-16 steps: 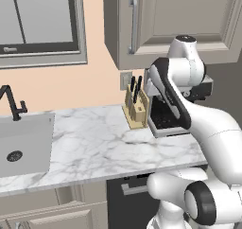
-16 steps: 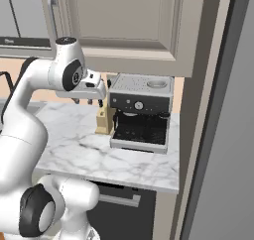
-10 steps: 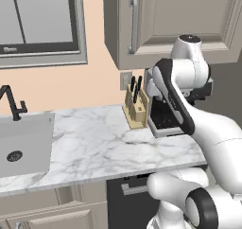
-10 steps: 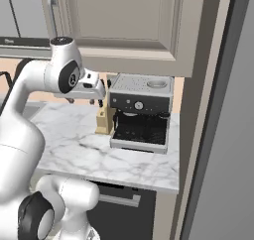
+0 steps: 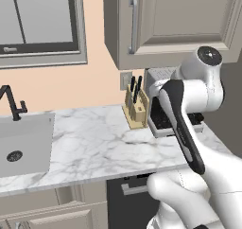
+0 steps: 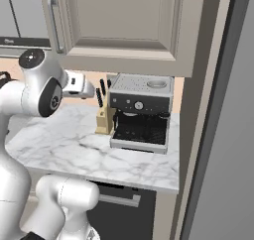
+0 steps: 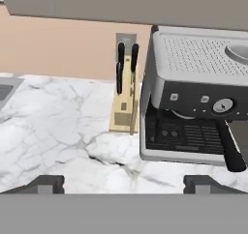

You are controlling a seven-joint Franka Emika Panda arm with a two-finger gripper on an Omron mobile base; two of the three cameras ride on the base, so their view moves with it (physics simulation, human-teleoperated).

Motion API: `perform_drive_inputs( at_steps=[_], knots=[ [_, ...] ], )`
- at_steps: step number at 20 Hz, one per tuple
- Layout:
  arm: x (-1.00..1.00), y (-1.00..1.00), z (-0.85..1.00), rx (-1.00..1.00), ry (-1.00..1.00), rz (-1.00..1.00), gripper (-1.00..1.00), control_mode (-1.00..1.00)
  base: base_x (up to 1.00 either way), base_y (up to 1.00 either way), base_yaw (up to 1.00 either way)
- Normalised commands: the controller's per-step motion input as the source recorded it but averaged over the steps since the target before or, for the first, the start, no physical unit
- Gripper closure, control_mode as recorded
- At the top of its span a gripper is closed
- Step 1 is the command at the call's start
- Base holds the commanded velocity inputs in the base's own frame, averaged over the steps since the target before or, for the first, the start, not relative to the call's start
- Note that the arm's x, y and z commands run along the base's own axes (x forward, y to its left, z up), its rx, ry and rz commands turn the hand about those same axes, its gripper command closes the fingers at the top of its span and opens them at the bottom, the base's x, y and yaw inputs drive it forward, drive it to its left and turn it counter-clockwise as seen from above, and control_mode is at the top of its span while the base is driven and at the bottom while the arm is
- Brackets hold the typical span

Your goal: Move the condiment bottle and oil and vinegar bottle from the cabinet to the dining counter.

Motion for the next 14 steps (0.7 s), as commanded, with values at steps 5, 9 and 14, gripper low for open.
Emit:
perform_drive_inputs(
  at_steps=[5, 9, 14],
  knots=[
    [-0.02, 0.27, 0.33, -0.04, -0.29, 0.00, -1.00, -1.00, 0.00, 0.00, 0.00],
    [-0.02, 0.17, 0.38, -0.02, -0.31, 0.00, -1.00, -1.00, 0.00, 0.00, 0.00],
    [-0.01, 0.21, 0.42, 0.00, -0.31, 0.00, -1.00, -1.00, 0.00, 0.00, 0.00]
  ],
)
